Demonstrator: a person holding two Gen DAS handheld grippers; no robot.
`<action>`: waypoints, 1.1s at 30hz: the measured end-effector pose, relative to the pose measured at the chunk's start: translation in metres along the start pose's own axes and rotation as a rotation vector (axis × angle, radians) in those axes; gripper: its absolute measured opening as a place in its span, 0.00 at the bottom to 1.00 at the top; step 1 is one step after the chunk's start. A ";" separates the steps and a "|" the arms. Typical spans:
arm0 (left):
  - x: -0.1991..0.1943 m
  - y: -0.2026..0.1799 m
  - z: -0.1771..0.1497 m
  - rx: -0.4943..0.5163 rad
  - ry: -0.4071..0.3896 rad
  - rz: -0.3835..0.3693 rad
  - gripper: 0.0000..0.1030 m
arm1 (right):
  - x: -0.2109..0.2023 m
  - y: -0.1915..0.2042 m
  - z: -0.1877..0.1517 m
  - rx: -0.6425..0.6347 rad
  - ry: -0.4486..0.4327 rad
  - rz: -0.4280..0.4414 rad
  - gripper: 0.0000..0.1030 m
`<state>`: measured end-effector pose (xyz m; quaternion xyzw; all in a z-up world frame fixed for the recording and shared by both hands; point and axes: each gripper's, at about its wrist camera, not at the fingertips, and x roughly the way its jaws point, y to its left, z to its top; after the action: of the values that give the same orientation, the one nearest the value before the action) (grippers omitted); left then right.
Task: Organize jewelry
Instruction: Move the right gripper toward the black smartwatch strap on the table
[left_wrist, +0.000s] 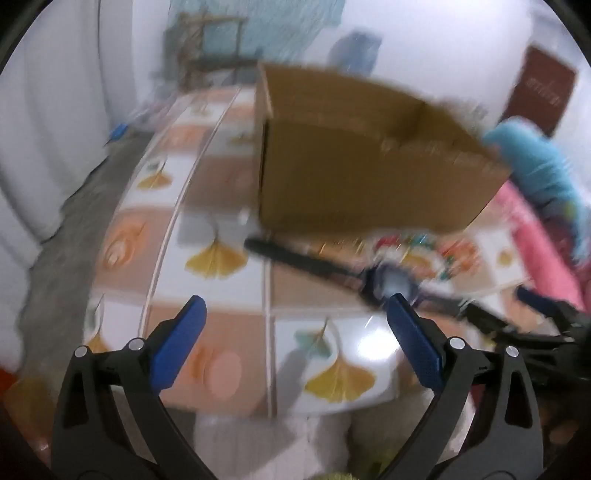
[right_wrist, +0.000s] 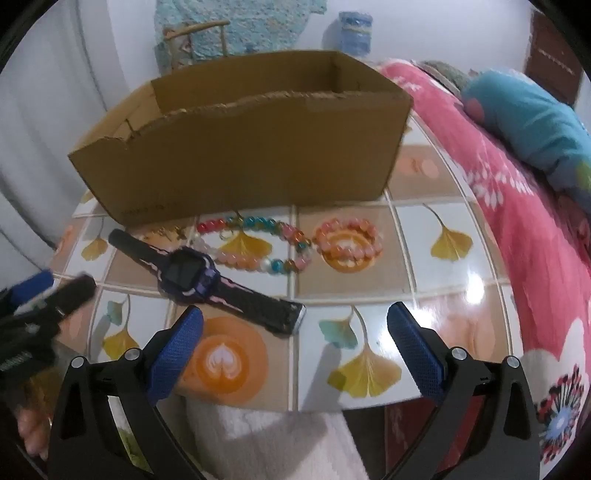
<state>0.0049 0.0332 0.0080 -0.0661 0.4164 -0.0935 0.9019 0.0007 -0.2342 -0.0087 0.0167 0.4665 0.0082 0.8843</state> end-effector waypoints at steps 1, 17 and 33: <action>-0.002 0.004 0.002 -0.017 -0.030 -0.007 0.92 | 0.001 0.002 0.001 -0.014 -0.004 0.013 0.94; 0.054 0.046 0.048 -0.077 0.042 0.099 0.48 | 0.028 0.018 0.018 -0.115 -0.006 0.121 0.83; 0.082 0.044 0.044 -0.066 0.095 0.263 0.50 | 0.042 0.008 0.012 -0.111 0.057 0.141 0.76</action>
<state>0.0954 0.0594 -0.0332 -0.0363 0.4664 0.0360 0.8831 0.0344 -0.2248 -0.0358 0.0001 0.4881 0.0969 0.8674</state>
